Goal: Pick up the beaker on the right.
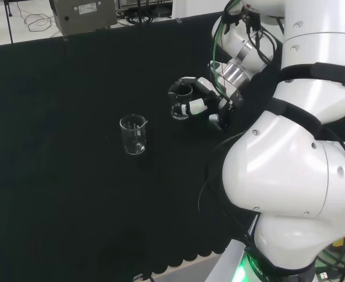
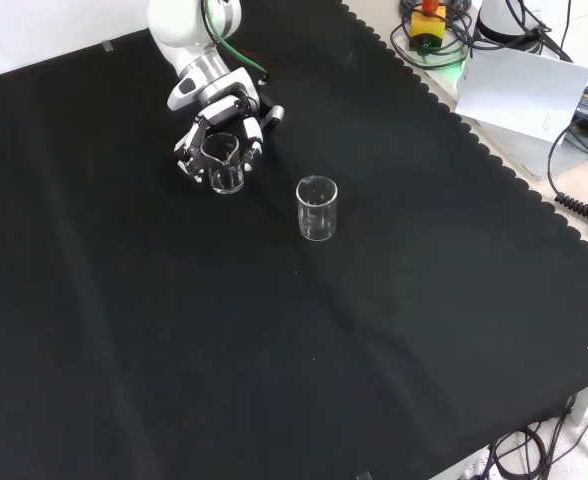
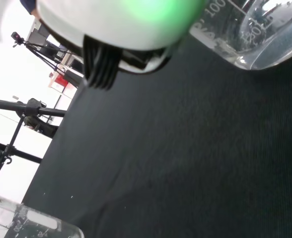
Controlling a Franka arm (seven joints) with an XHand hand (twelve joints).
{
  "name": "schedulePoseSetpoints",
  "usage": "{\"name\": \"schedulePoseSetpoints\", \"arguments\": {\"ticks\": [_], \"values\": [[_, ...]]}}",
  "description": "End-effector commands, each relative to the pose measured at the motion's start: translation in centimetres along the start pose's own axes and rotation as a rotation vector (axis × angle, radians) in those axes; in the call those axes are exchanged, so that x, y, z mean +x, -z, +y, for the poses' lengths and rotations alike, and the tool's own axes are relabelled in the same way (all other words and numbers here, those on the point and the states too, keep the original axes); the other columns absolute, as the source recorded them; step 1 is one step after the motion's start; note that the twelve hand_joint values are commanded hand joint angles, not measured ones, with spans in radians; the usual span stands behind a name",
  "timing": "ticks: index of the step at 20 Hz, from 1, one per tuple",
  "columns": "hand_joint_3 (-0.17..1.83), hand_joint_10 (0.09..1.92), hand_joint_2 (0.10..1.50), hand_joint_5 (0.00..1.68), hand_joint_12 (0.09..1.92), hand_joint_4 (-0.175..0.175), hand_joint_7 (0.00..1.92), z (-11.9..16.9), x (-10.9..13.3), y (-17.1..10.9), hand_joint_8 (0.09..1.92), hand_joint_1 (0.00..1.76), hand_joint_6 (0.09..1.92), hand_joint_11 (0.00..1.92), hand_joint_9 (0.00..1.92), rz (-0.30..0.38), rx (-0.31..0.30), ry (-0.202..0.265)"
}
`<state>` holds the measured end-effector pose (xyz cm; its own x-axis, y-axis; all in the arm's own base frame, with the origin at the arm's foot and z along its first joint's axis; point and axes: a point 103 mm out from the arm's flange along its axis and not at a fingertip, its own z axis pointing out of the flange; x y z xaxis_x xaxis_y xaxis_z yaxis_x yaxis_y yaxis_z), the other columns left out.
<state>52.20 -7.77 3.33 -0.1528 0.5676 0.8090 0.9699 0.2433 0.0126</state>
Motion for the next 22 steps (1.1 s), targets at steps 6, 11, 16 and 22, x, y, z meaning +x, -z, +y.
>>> {"name": "schedulePoseSetpoints", "arguments": {"ticks": [6, 11, 16, 22], "values": [[0.39, 0.23, 0.77, 1.23, 0.87, -0.17, 1.22, -0.1, 1.4, 2.7, 0.7, 1.42, 0.61, 1.09, 1.46, -0.13, -0.147, -0.038], [0.41, 0.09, 0.74, 1.32, 0.78, -0.175, 1.25, -0.6, 3.5, 4.5, 0.62, 1.43, 0.46, 1.19, 1.57, -0.223, -0.134, 0.01], [0.45, 0.09, 0.71, 1.34, 0.77, -0.175, 1.29, -2.1, 6.5, 6.0, 0.55, 1.43, 0.43, 1.2, 1.6, -0.262, -0.091, 0.049], [0.47, 0.09, 0.69, 1.37, 0.74, -0.175, 1.36, -4.7, 9.9, 4.9, 0.4, 1.43, 0.38, 1.21, 1.6, -0.291, 0.013, 0.044]]}}
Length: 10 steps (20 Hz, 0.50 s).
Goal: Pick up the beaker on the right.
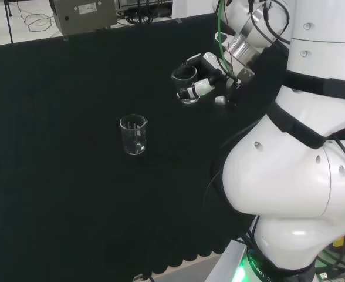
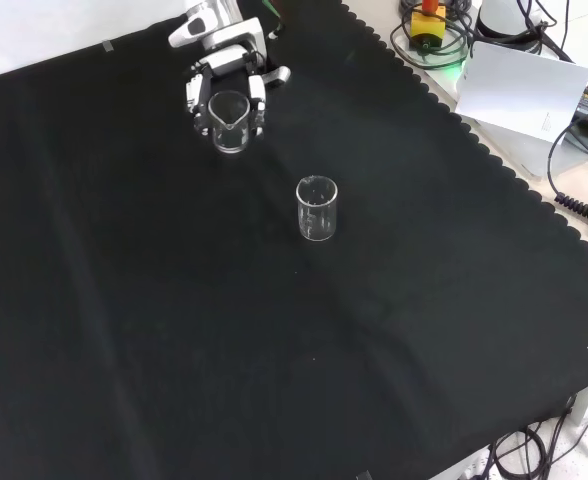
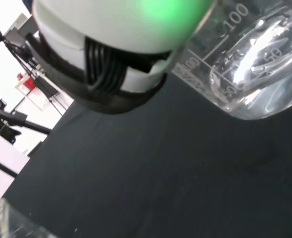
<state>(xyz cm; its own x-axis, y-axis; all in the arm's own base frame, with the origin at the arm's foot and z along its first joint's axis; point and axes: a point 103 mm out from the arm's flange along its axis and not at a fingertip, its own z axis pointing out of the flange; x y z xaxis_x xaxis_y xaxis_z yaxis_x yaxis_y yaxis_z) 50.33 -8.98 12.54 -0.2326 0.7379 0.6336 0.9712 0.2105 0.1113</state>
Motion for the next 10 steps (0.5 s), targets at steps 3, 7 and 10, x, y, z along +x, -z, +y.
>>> {"name": "schedulePoseSetpoints", "arguments": {"ticks": [3, 7, 10], "values": [[0.49, 0.26, 0.69, 1.35, 0.7, -0.175, 1.34, -3.5, 4.8, -0.3, 0.43, 1.43, 0.43, 1.21, 1.52, -0.058, 0.134, 0.011], [0.59, 0.47, 0.67, 1.28, 0.7, -0.175, 1.34, -4.3, 7.3, -0.3, 0.56, 1.33, 0.6, 1.21, 1.58, -0.09, 0.171, 0.019], [0.62, 0.53, 0.66, 1.26, 0.7, -0.175, 1.32, -4.6, 8.9, -0.3, 0.61, 1.32, 0.65, 1.2, 1.58, -0.124, 0.203, 0.02]]}}
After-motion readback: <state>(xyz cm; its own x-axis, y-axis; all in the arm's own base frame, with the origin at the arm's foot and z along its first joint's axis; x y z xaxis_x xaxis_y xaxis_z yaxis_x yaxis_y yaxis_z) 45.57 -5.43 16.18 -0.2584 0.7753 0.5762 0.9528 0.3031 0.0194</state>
